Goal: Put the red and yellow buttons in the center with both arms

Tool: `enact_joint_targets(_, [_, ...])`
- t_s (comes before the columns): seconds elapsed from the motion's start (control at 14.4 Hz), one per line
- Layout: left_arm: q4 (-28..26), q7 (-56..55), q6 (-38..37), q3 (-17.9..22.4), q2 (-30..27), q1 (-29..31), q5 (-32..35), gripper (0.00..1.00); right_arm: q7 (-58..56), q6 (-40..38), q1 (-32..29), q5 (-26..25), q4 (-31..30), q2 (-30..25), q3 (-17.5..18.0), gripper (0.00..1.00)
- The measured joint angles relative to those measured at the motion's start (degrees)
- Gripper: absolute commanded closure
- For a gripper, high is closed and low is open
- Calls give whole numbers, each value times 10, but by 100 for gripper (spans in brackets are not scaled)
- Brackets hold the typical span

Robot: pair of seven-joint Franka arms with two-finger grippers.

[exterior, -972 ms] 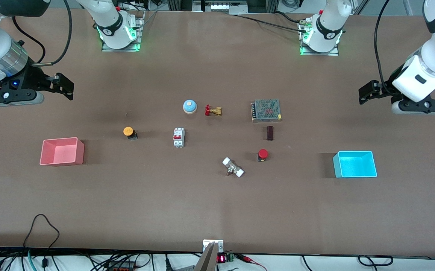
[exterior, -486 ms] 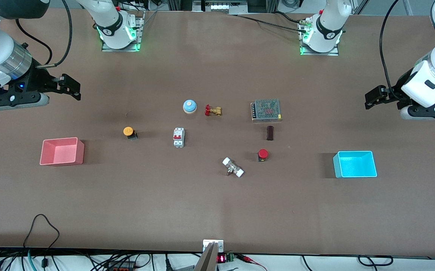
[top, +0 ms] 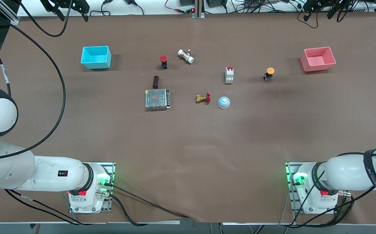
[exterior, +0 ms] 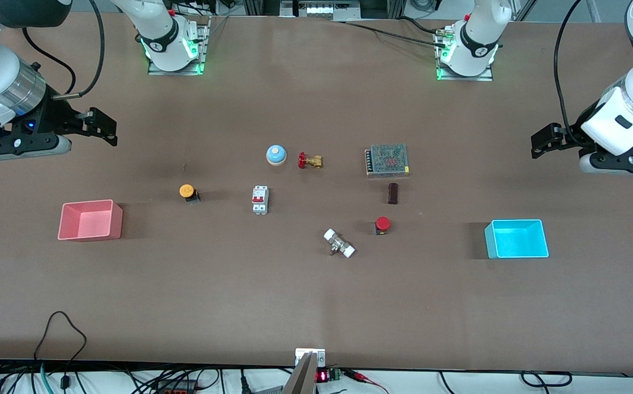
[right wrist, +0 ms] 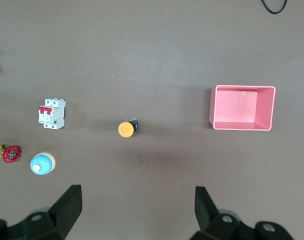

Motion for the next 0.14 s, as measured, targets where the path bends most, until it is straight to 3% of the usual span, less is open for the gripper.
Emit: enact_joint_targets(0.14, [0,1,0,0,0,0,0,0,0,0,0,0,0,0,0,0])
